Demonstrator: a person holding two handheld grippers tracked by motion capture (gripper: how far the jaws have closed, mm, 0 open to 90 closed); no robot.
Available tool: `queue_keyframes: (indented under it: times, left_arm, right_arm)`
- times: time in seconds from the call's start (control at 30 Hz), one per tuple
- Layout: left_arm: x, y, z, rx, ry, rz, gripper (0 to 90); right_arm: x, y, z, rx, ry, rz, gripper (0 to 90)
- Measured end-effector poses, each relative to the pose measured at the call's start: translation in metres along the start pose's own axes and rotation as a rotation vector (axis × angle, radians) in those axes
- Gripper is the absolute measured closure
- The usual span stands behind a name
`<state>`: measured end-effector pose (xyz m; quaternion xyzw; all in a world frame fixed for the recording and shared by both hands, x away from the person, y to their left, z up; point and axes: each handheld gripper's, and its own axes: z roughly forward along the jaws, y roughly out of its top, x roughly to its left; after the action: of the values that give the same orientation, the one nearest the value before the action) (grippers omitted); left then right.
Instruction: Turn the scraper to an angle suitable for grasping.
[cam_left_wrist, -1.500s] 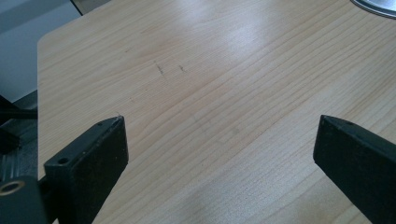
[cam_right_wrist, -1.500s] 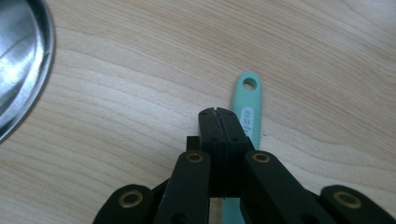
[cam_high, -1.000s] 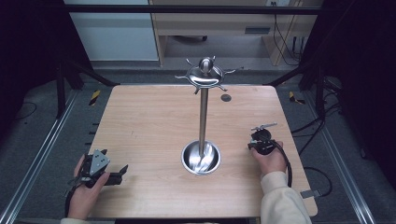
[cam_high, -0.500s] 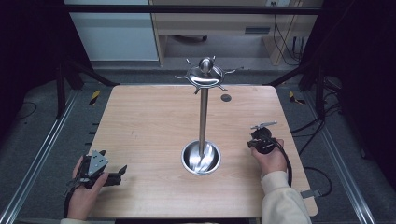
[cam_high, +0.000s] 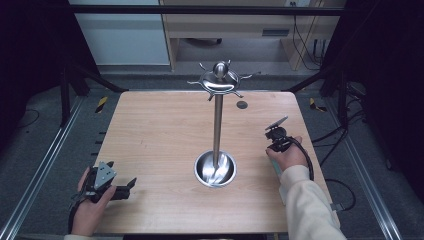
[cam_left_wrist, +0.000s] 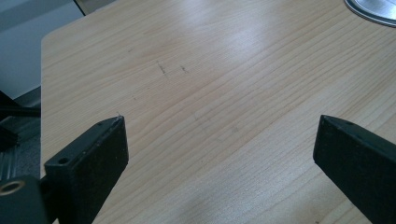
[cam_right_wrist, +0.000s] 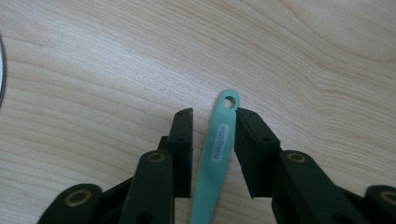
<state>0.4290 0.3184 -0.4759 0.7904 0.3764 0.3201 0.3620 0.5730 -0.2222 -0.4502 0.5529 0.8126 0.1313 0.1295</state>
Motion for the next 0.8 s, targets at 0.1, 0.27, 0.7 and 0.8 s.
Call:
queue_keyframes:
  times: [0.1,0.27,0.7,0.8]
  left_arm:
    - [0.0,0.0,0.0,0.001,0.001,-0.003,3.1]
    - [0.002,-0.001,0.001,0.008,0.003,-0.002,3.1]
    - [0.001,-0.001,0.001,0.01,0.002,0.001,3.2]
    - [0.001,-0.001,0.001,0.01,0.001,0.0,3.2]
  right_arm:
    - [-0.003,0.001,0.002,0.039,-0.013,0.003,66.1]
    - [-0.004,-0.001,0.003,0.073,0.01,0.011,65.4]
    - [-0.006,0.0,0.014,0.131,0.004,0.011,66.4]
    - [-0.005,0.0,0.015,0.133,0.004,0.011,66.7]
